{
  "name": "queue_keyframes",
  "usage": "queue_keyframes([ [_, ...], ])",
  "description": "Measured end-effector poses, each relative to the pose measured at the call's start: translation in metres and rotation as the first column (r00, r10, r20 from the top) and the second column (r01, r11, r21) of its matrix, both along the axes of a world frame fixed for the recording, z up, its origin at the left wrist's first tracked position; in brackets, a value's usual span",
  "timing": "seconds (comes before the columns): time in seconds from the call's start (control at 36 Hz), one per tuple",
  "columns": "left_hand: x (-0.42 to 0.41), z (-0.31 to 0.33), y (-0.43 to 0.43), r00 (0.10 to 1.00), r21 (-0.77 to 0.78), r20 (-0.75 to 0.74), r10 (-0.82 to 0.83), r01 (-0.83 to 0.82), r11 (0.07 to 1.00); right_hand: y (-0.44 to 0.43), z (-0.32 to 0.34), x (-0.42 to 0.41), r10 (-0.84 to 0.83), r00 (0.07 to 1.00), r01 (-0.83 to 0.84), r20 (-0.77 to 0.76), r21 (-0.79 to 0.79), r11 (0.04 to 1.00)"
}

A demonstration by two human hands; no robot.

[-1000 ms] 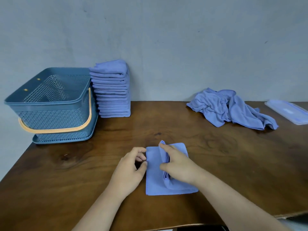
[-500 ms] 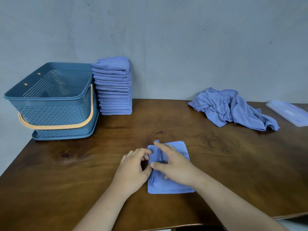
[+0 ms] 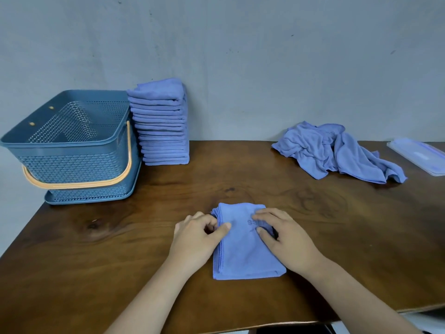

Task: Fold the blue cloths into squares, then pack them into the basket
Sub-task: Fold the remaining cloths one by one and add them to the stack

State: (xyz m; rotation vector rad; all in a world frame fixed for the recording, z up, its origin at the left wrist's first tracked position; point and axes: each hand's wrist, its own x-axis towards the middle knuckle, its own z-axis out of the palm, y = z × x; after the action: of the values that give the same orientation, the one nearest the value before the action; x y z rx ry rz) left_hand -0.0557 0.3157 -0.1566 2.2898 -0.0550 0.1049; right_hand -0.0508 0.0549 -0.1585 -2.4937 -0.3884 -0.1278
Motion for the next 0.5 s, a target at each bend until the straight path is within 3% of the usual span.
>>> queue_keyframes([
  [0.14, -0.001, -0.005, 0.001, 0.999, 0.017, 0.008, 0.038, -0.038, 0.999, 0.001, -0.001, -0.008, 0.05, 0.998, -0.052, -0.033, -0.062, 0.997],
  [0.28, -0.003, -0.006, -0.005, 0.995, 0.157, 0.083, 0.051, -0.064, 0.986, -0.002, 0.001, -0.009, 0.089, 0.99, -0.113, -0.11, -0.23, 0.967],
  [0.39, -0.006, -0.007, -0.002, 0.992, 0.055, 0.086, 0.087, -0.092, 0.994, 0.001, 0.008, -0.012, 0.095, 0.981, -0.146, -0.169, -0.321, 0.936],
  [0.44, -0.007, -0.003, -0.002, 0.98, 0.028, 0.194, 0.035, -0.041, 0.999, 0.002, 0.011, -0.013, 0.089, 0.979, -0.149, -0.181, -0.35, 0.925],
  [0.5, -0.01, 0.005, -0.007, 0.948, 0.135, 0.288, -0.133, 0.098, 0.986, 0.002, 0.011, -0.013, 0.09, 0.977, -0.156, -0.193, -0.359, 0.92],
])
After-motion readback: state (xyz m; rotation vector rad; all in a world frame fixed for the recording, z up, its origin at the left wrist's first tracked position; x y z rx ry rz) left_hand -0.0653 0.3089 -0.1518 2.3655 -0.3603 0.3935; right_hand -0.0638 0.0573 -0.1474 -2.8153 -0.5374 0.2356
